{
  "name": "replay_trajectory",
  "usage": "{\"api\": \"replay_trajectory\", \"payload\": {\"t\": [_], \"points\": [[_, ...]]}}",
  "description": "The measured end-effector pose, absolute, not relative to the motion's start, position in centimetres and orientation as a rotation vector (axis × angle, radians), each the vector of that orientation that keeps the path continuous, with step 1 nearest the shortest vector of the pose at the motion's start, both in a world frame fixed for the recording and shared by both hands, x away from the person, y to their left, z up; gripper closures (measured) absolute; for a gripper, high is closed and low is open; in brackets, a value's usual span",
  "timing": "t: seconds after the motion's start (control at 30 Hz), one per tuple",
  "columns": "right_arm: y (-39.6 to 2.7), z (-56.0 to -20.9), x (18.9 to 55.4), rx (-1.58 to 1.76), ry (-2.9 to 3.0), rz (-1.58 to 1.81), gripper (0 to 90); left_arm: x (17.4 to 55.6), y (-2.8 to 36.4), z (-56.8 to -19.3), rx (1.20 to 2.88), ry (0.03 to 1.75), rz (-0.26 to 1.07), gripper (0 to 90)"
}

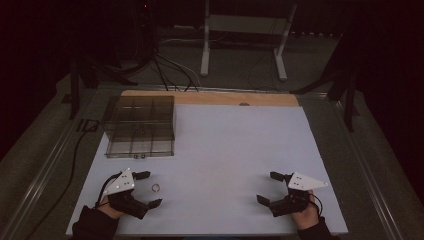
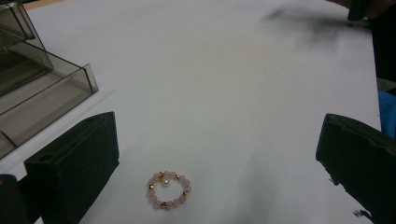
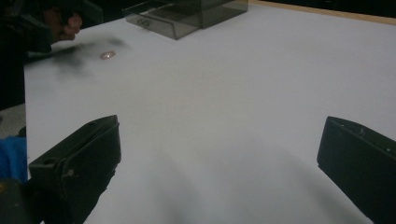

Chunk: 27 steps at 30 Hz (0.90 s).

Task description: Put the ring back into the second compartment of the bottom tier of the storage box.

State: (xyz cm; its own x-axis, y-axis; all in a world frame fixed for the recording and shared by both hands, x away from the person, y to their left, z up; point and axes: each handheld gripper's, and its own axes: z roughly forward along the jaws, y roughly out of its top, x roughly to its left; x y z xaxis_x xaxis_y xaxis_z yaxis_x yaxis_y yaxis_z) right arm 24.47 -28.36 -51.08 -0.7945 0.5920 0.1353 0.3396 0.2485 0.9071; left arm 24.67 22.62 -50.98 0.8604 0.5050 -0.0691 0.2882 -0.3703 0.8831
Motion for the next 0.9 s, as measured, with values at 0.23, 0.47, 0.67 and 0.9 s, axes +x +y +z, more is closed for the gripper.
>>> {"api": "replay_trajectory", "payload": {"t": [0.23,0.47,0.67,0.9], "points": [[-28.5,-51.2,24.9,0.873,2.291,1.575,0.0,24.6,22.4,-50.8,1.992,0.586,0.271,0.5],[-28.4,-51.3,24.9,0.863,2.309,1.574,0.0,24.5,21.9,-50.6,2.02,0.57,0.232,0.5],[-28.5,-51.0,24.6,0.866,2.287,1.591,0.0,24.2,21.0,-50.1,2.044,0.515,0.144,0.5],[-28.3,-50.7,24.5,0.862,2.278,1.595,0.0,23.6,20.2,-48.9,2.046,0.458,0.149,0.5]]}}
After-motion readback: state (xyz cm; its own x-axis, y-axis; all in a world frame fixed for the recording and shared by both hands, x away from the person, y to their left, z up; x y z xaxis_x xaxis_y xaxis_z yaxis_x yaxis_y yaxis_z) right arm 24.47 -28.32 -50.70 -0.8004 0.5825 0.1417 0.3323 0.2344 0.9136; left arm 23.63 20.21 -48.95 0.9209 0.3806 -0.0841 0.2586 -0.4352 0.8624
